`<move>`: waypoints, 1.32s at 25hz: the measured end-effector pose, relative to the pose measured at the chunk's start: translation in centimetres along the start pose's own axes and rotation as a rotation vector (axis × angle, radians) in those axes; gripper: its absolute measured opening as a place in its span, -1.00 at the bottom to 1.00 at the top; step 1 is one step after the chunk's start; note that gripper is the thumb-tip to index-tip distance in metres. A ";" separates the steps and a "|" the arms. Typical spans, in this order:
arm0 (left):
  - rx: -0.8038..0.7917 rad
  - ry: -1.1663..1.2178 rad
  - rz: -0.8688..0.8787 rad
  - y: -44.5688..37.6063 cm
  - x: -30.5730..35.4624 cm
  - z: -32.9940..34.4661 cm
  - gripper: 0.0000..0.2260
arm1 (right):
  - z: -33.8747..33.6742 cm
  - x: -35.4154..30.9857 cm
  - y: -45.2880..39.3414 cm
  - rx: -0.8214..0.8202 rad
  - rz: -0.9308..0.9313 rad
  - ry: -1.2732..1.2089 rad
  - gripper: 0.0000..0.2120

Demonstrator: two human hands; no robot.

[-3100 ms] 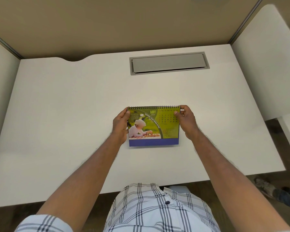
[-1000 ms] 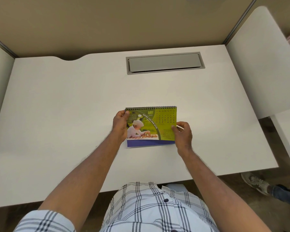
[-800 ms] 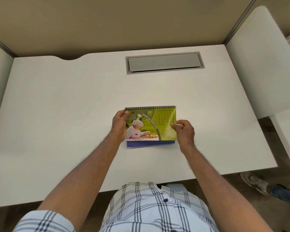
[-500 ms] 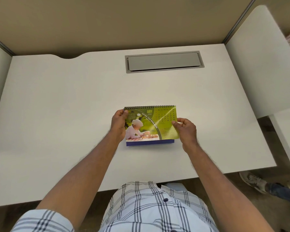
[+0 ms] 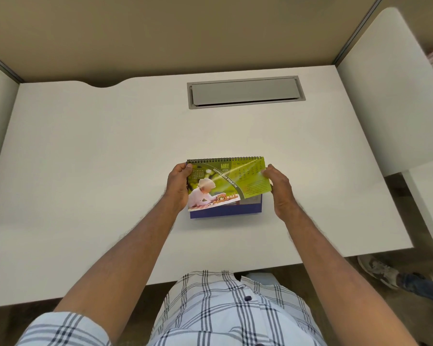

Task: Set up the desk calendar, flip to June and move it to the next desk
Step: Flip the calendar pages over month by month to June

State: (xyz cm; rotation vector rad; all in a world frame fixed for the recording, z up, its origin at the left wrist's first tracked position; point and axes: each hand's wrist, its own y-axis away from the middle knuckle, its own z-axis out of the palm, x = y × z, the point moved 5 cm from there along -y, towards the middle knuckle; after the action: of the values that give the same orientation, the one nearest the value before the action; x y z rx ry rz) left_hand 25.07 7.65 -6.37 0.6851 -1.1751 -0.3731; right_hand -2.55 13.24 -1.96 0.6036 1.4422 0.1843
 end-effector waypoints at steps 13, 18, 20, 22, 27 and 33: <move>-0.081 0.160 -0.167 1.6 0.0 0.3 -0.67 | 0.3 -0.8 -1.6 -0.035 -0.022 -0.034 -0.76; -0.079 0.099 -0.077 2.4 1.0 0.1 -0.68 | 0.0 -0.9 -2.0 0.106 -0.058 -0.060 -0.85; -0.096 0.113 -0.069 2.6 0.9 0.2 -0.66 | 0.1 -0.9 -2.3 0.102 -0.031 -0.081 -0.83; -0.109 0.170 -0.091 2.9 0.6 0.4 -0.67 | 0.2 -1.1 -2.6 0.092 -0.044 -0.022 -0.91; -0.074 0.112 -0.053 2.7 -0.1 0.5 -0.76 | 0.4 -0.8 -3.4 0.210 0.019 0.015 -0.69; 0.075 0.063 -0.019 1.9 -0.6 -0.1 -0.82 | 0.2 -0.5 -3.3 0.237 0.034 -0.010 -0.78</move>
State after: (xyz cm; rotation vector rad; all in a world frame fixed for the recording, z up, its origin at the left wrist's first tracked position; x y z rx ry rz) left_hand 24.75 9.45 -5.58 0.7686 -1.1280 -0.3223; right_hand -3.17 10.13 -3.13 0.8215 1.4553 0.0366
